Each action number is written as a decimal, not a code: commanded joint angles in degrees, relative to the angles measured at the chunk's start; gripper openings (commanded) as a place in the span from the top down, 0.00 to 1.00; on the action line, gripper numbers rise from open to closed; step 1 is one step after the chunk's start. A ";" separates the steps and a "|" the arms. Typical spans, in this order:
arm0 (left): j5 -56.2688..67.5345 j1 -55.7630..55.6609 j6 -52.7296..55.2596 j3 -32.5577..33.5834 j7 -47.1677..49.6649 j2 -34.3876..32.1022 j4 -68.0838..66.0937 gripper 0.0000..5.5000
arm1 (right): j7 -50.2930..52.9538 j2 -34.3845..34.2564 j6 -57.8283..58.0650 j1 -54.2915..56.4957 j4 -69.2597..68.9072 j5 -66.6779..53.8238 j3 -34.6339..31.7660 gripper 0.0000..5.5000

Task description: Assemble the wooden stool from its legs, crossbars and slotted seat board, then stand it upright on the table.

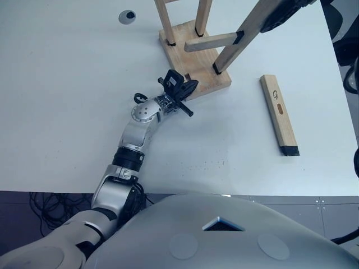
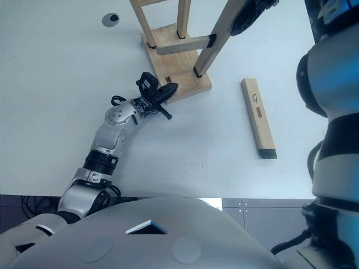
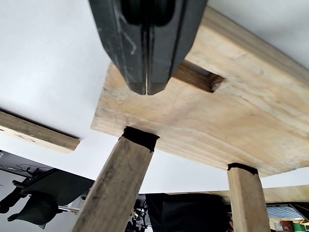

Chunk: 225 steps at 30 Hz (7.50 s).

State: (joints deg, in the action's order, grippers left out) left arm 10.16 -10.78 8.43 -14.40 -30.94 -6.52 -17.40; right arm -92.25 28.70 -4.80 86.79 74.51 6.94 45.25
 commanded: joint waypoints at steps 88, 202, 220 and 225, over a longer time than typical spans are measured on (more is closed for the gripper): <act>17.55 14.42 22.76 25.71 8.47 -8.46 32.06 1.00 | 54.43 21.68 62.14 -84.41 -83.56 -23.64 -39.71 0.53; 34.09 -7.81 8.93 28.98 -22.74 -12.70 11.02 0.63 | 12.53 11.42 48.48 -40.28 -52.24 -30.19 -35.96 0.57; 20.44 -15.58 13.40 11.77 -35.27 -30.36 14.75 0.63 | 16.21 10.32 49.50 -45.06 -56.53 -32.01 -36.52 0.57; 19.02 -15.12 13.64 8.50 -35.24 -30.39 15.90 0.63 | 17.67 10.06 50.53 -46.46 -58.33 -33.40 -37.00 0.57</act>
State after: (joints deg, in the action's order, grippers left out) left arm 34.14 -28.28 19.80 -1.40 -65.46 -36.10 -0.41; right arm -74.04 40.98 42.01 44.43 15.95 -26.54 5.35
